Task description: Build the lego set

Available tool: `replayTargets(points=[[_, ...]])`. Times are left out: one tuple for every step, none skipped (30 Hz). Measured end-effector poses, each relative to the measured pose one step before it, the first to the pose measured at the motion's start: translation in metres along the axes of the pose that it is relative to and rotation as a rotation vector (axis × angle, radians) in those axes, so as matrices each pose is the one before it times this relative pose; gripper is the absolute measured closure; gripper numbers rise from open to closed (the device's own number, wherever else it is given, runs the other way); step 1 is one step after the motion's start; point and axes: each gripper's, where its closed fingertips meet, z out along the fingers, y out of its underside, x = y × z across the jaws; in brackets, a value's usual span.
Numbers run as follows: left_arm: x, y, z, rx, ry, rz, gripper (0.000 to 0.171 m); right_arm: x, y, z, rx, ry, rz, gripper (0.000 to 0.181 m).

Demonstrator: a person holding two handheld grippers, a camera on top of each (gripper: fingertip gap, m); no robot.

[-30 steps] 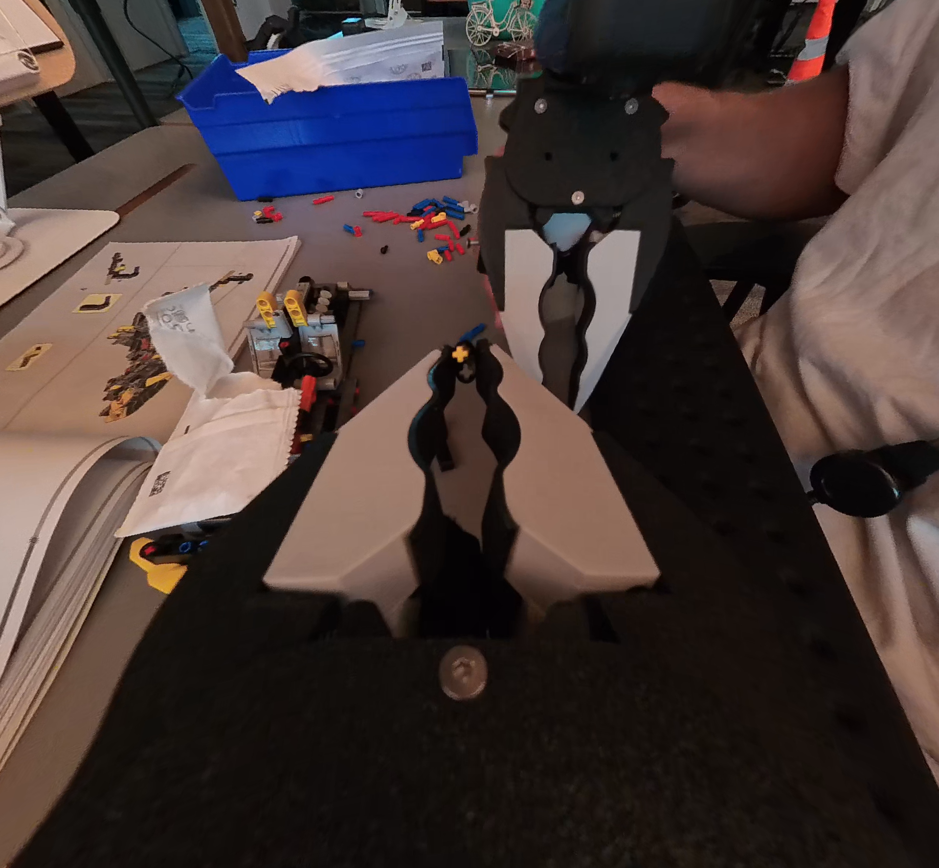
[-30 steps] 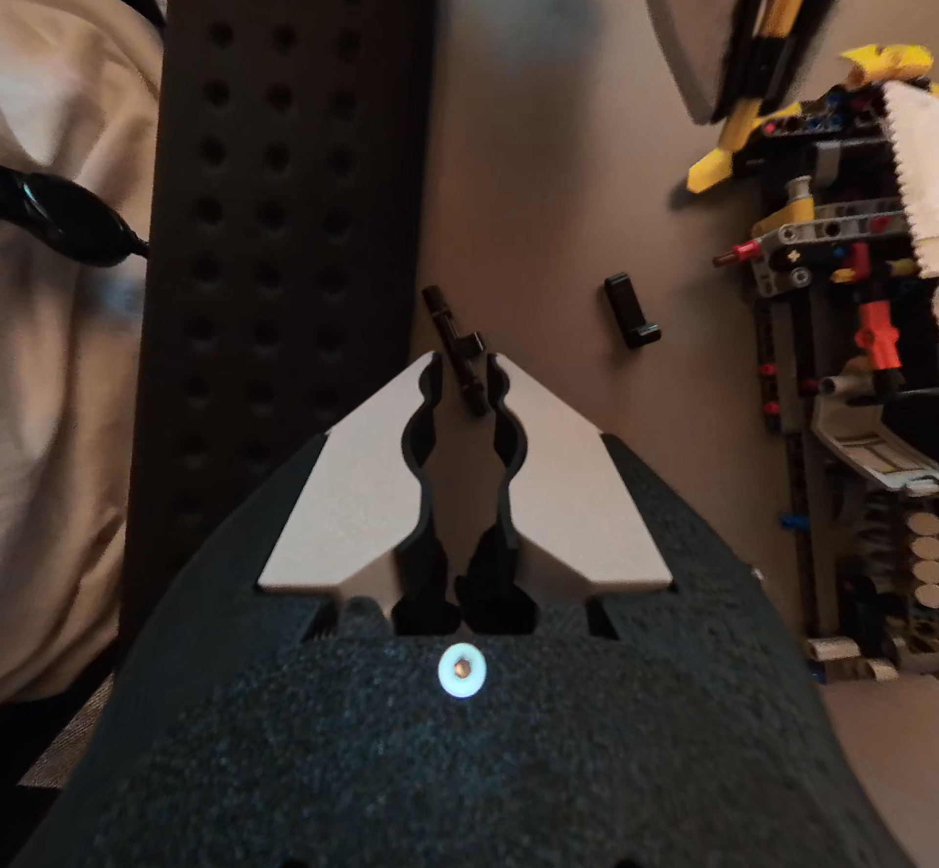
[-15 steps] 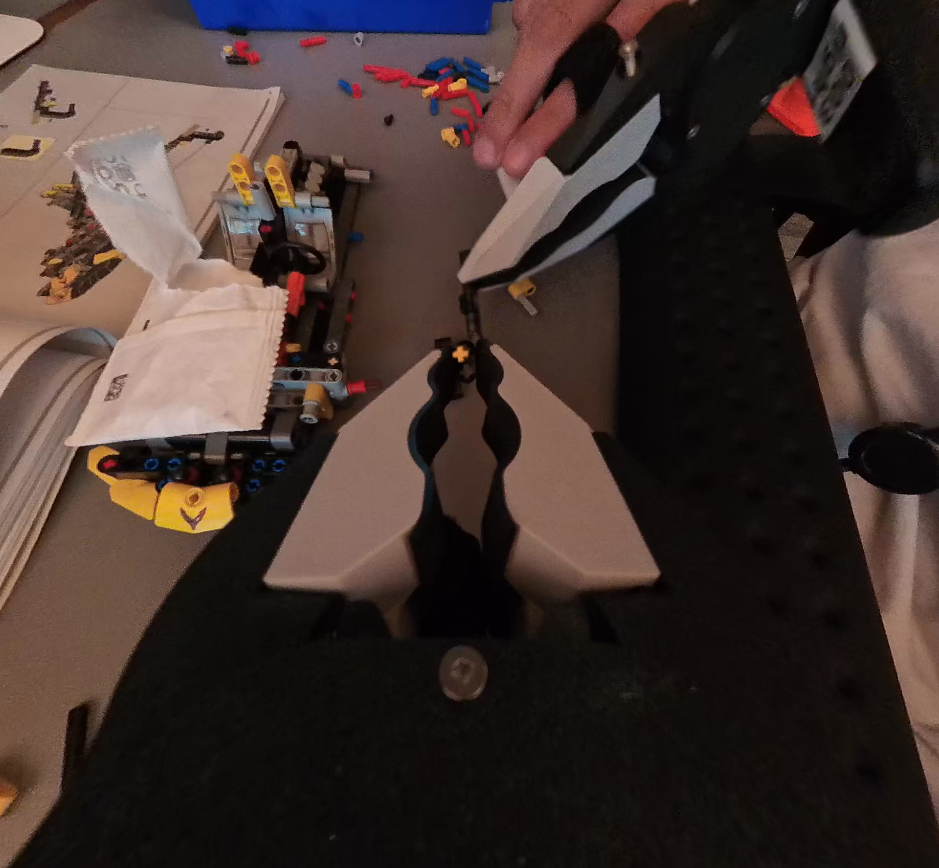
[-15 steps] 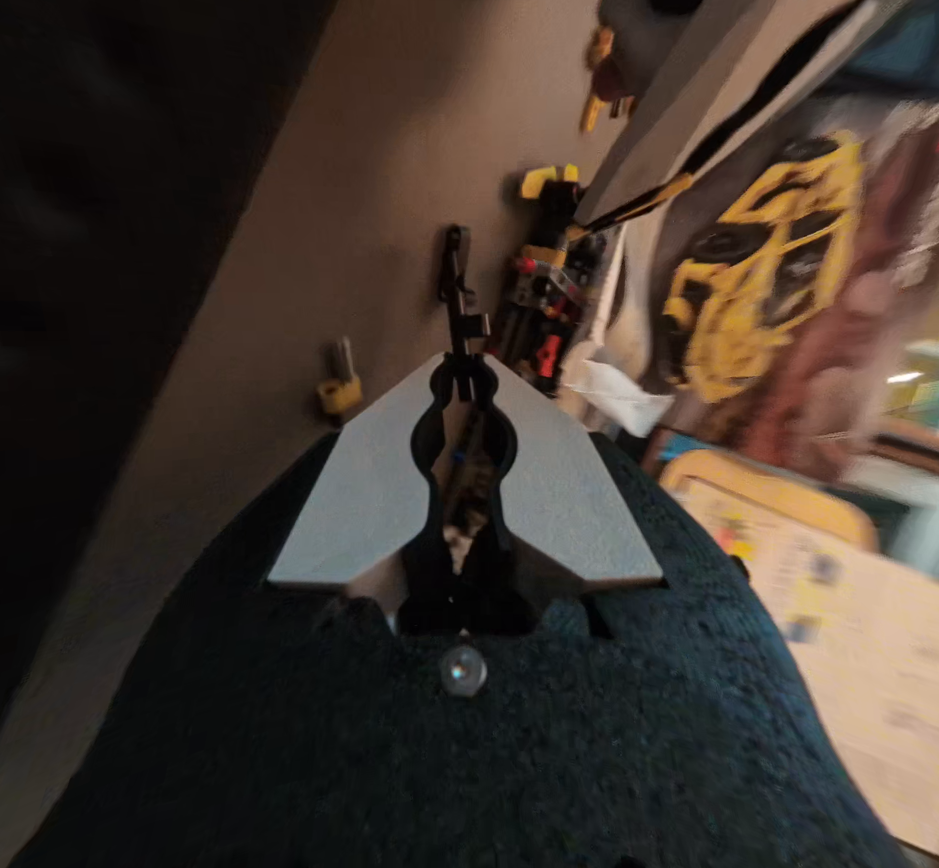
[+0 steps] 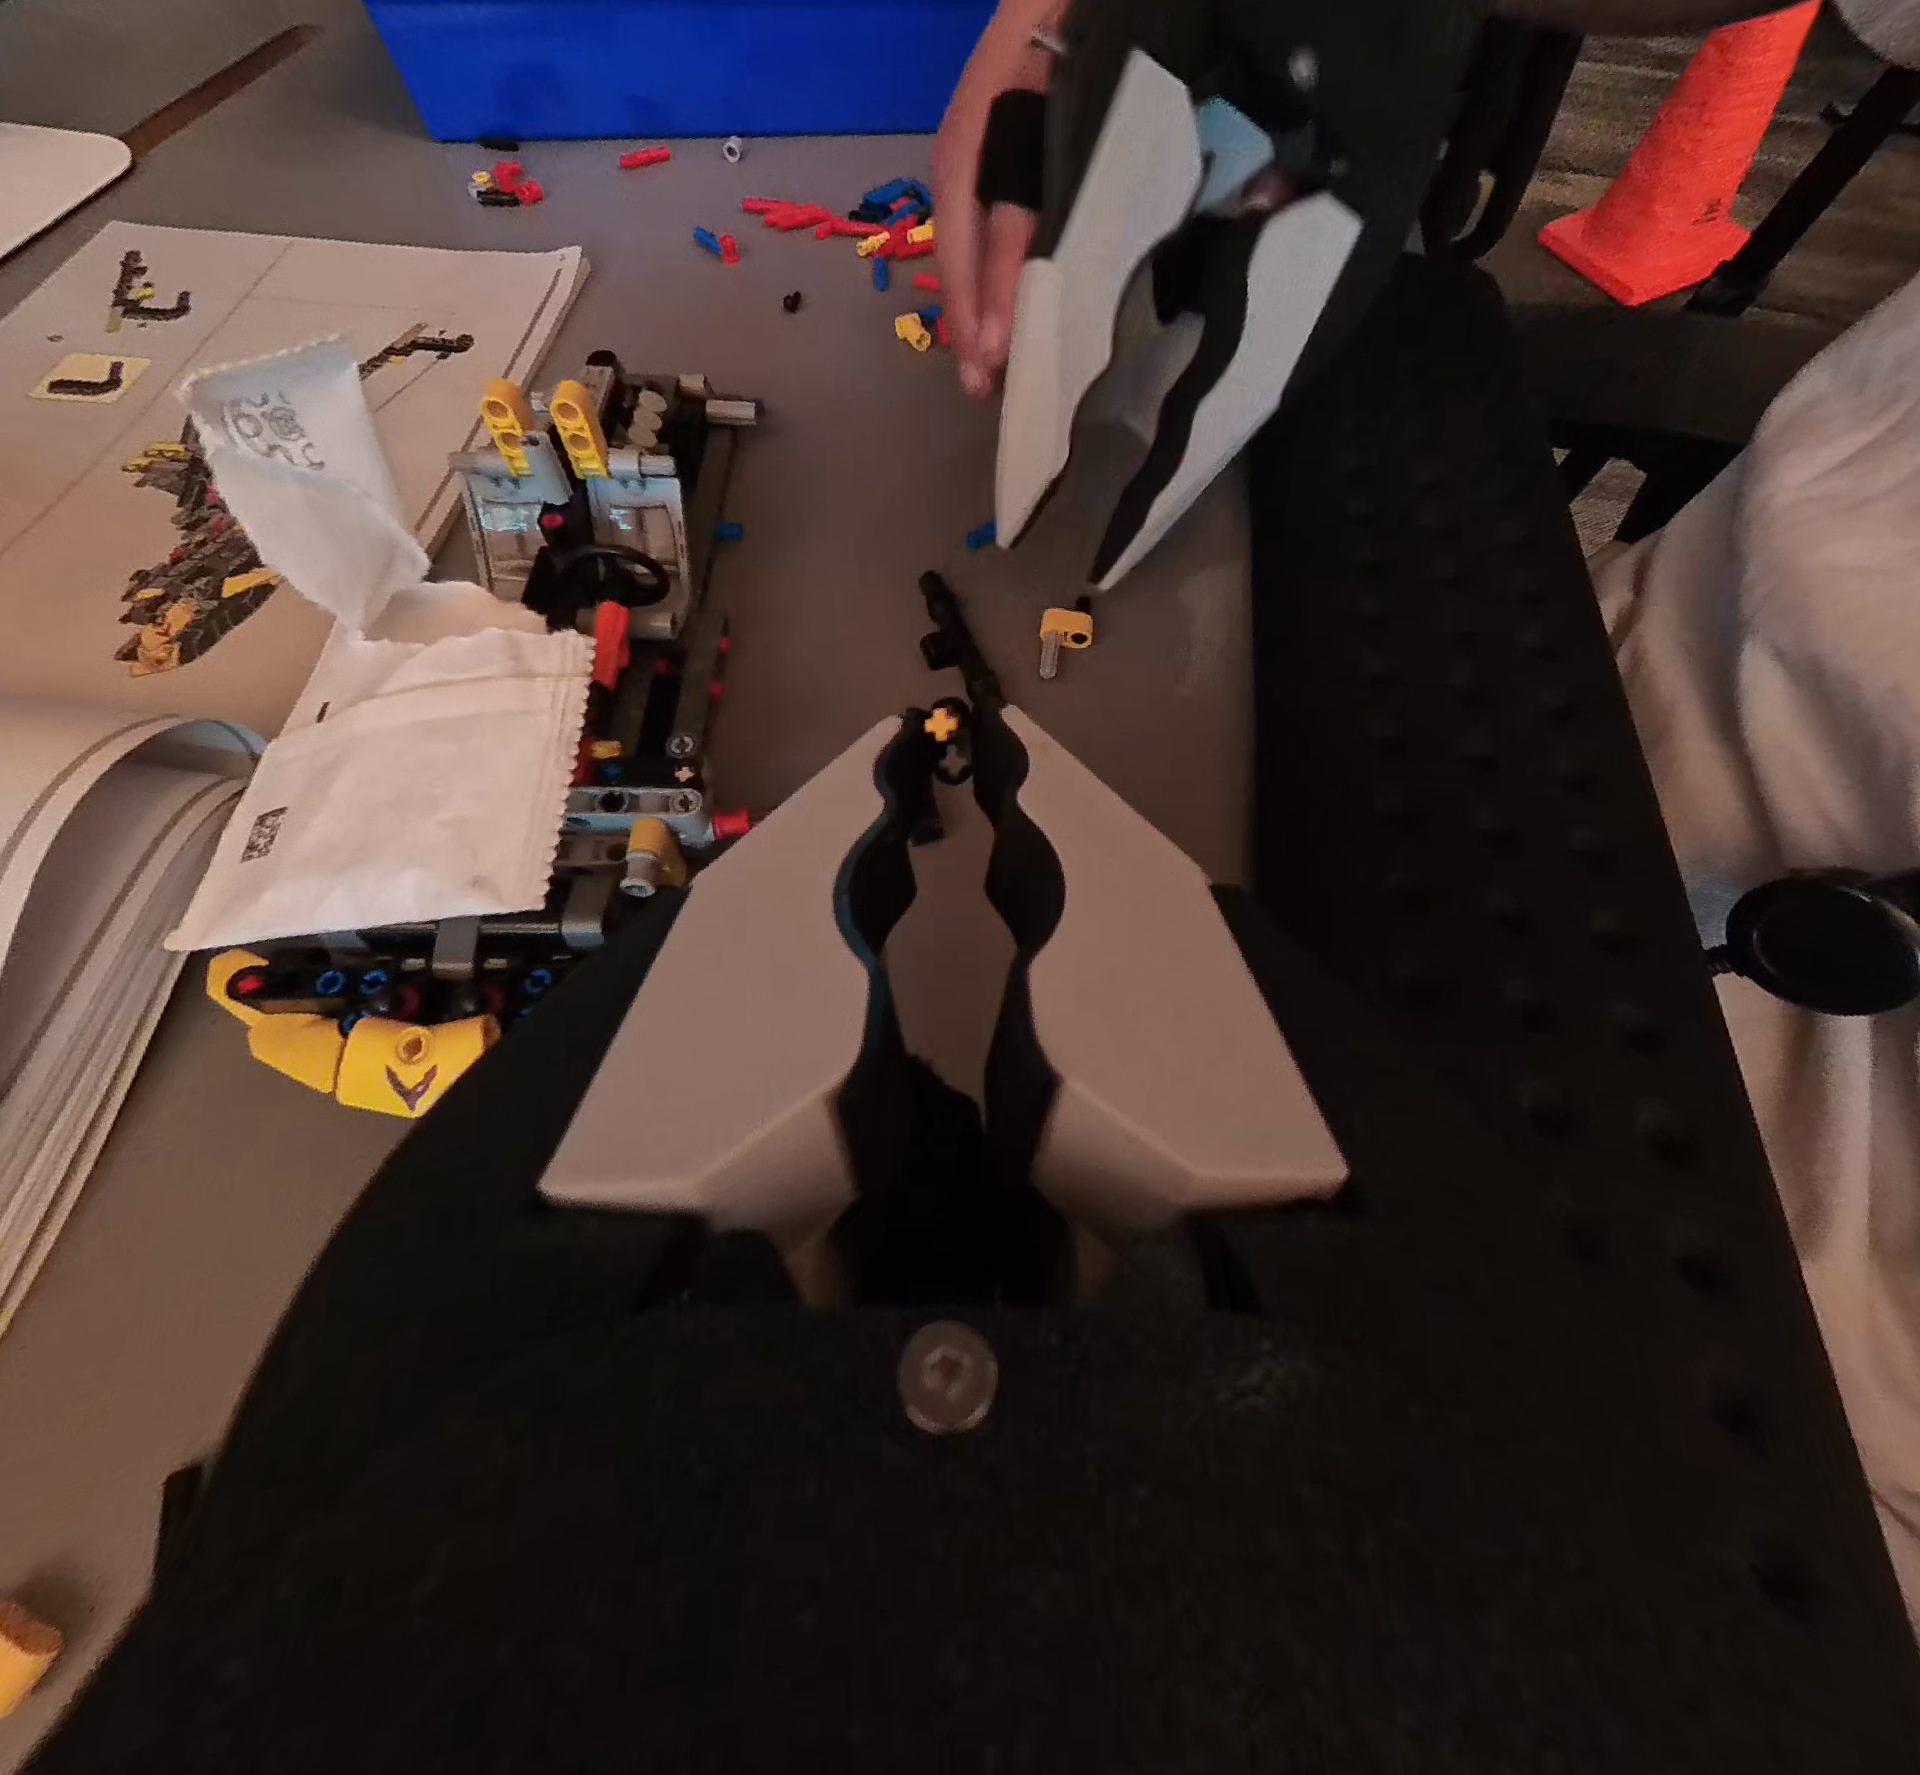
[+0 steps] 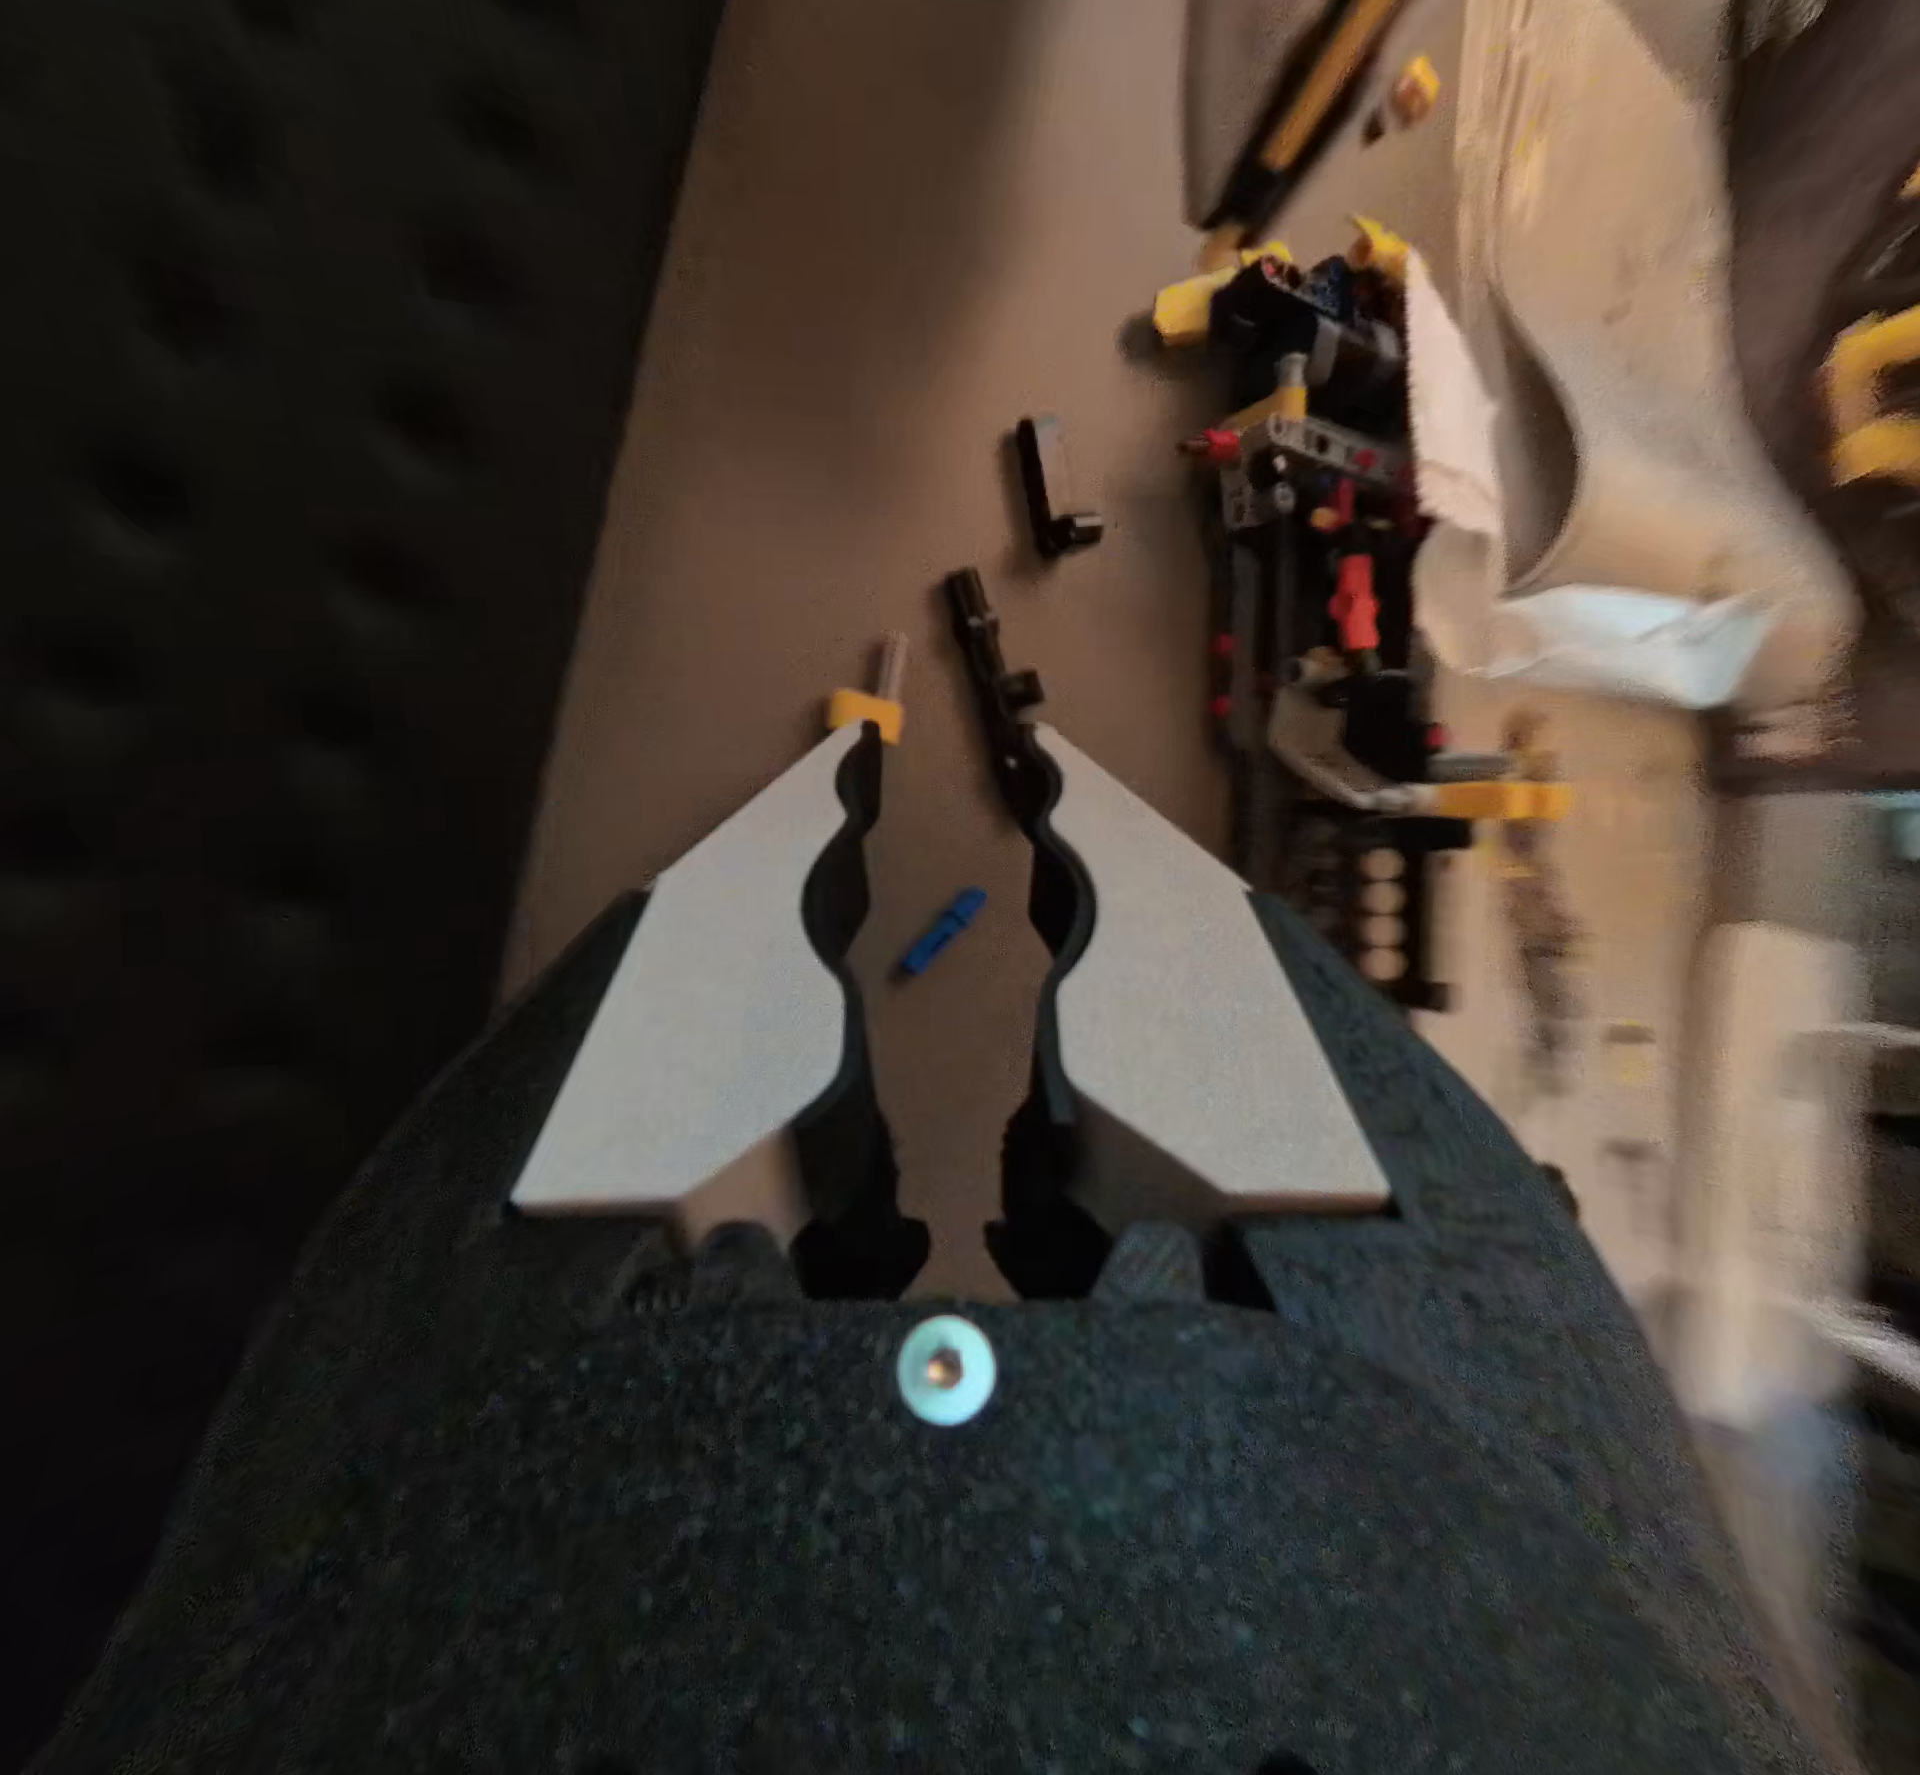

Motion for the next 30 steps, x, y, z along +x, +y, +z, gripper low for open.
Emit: replayTargets(points=[[0.00042,-0.00006,0.00032,-0.00079,0.0009,0.0022,0.167,0.00101,-0.00459,-0.00226,0.0263,-0.066,0.1217,0.156],[0.00007,0.00021,0.0001,-0.00134,-0.0006,0.0013,0.167,0.00735,-0.00381,-0.00084,0.0161,-0.0291,0.1073,0.154],[0.00006,0.00002,0.00006,-0.00033,-0.0012,0.0011,0.167,0.0037,-0.0041,-0.00023,0.017,-0.0492,0.0833,0.152],[0.0001,0.00006,-0.00005,0.0008,0.0004,0.0008,0.167,-0.00242,-0.00343,0.00007,0.0119,-0.0797,0.0403,0.151],[0.00017,-0.00006,-0.00002,0.00071,0.0009,0.0001,0.167,-0.00055,-0.00154,0.00158,-0.0029,-0.0523,-0.0006,0.155],[-0.00012,0.0003,-0.00011,-0.00029,0.0,0.0,0.167,0.0024,0.00212,0.00337,-0.0308,-0.011,-0.0246,0.156],[-0.00029,0.00053,0.00012,-0.00148,-0.0001,-0.0003,0.167,0.00064,0.00428,0.00432,-0.0399,-0.005,-0.0546,0.156],[-0.00024,0.00051,0.00009,-0.00124,0.0004,-0.0011,0.167,0.00397,0.00405,0.00445,-0.0393,0.0235,-0.065,0.156],[-0.00008,0.00038,0.00012,-0.00121,0.0017,-0.0017,0.167,0.00276,0.00271,0.00439,-0.0283,0.0168,-0.0602,0.158],[0.0004,0.00065,0.00028,-0.00231,0.0036,-0.0013,0.167,0.0017,0.00118,0.00396,-0.0176,0.0056,-0.0491,0.161],[0.0003,0.00071,0.00037,-0.00324,0.0021,0.0007,0.167,0.00152,-0.00054,0.00336,-0.0071,0.0016,-0.0346,0.162],[0.00032,0.00066,0.00036,-0.00359,0.0004,0.0034,0.167,-0.00105,-0.00231,0.00271,0.0058,-0.0179,-0.0181,0.164],[0.00062,0.00063,0.00031,-0.00297,0.0017,0.0046,0.167,-0.00125,-0.00155,0.0027,0.0026,-0.0225,-0.0045,0.165],[0.00068,0.00032,0.00016,-0.00142,0.0025,0.0039,0.167,-0.00242,0.00066,0.00283,-0.0122,-0.029,-0.0048,0.165],[0.00047,-0.00003,0.00006,0.00028,0.0009,0.0035,0.167,-0.00138,0.00168,0.00279,-0.0203,-0.0156,-0.0086,0.165],[0.00052,-0.00023,-0.00001,0.00135,0.0021,0.0029,0.167,0.00028,-0.00069,0.0018,-0.0035,-0.002,-0.0102,0.169],[0.00054,-0.00027,-0.00011,0.0011,0.003,0.0012,0.167,0.00057,-0.00099,0.00138,0.0013,0.0011,-0.0075,0.172],[0.00037,-0.00061,-0.00011,0.0032,0.0026,0.0004,0.167,0.00011,-0.00107,0.00091,0.0048,-0.0014,-0.0025,0.174],[0.00076,-0.00104,-0.00028,0.00709,0.0051,0.0008,0.167,-0.00019,-0.00044,0.00031,0.0006,-0.0058,0.0041,0.174],[0.00081,-0.00157,-0.00063,0.01067,0.0046,0.0011,0.167,0.0003,0.00008,0.00023,-0.0009,-0.0118,0.0202,0.174],[-0.00081,-0.00275,-0.00119,0.01576,-0.0054,0.0024,0.167,0.00022,0.00018,0.00023,-0.0018,-0.026,0.0438,0.174],[-0.00092,-0.00337,-0.00185,0.02,-0.0057,0.0035,0.167,0.00024,-0.00031,0.0002,0.0033,-0.0365,0.0668,0.174],[0.00018,-0.00392,-0.0025,0.02298,0.0039,-0.0013,0.167,0.00037,-0.00175,-0.00057,0.0283,-0.0354,0.0716,0.174],[0.00098,-0.00524,-0.00304,0.02981,0.0109,-0.0074,0.167,-0.00229,-0.00741,-0.00288,0.0778,-0.0442,0.0626,0.174],[0.00178,-0.00567,-0.00316,0.03173,0.015,-0.0072,0.167,-0.00776,-0.01513,-0.00633,0.1212,-0.0801,0.0814,0.174],[0.00354,-0.00543,-0.003,0.02931,0.023,0.0,0.166,-0.01089,-0.02064,-0.00831,0.1473,-0.1023,0.0955,0.174],[0.00508,-0.00558,-0.00302,0.02775,0.0283,0.0094,0.167,-0.01381,-0.02086,-0.00783,0.1491,-0.1179,0.085,0.175],[0.00538,-0.00647,-0.00287,0.03129,0.0277,0.0108,0.167,-0.01368,-0.01823,-0.00582,0.1325,-0.1128,0.0675,0.175],[0.00527,-0.00726,-0.00263,0.03553,0.0283,0.0037,0.166,-0.01168,-0.01677,-0.00408,0.1304,-0.0933,0.0391,0.174],[0.00527,-0.00704,-0.00226,0.03607,0.031,-0.0048,0.167,-0.01201,-0.01513,-0.00273,0.1207,-0.0988,0.0405,0.175]])
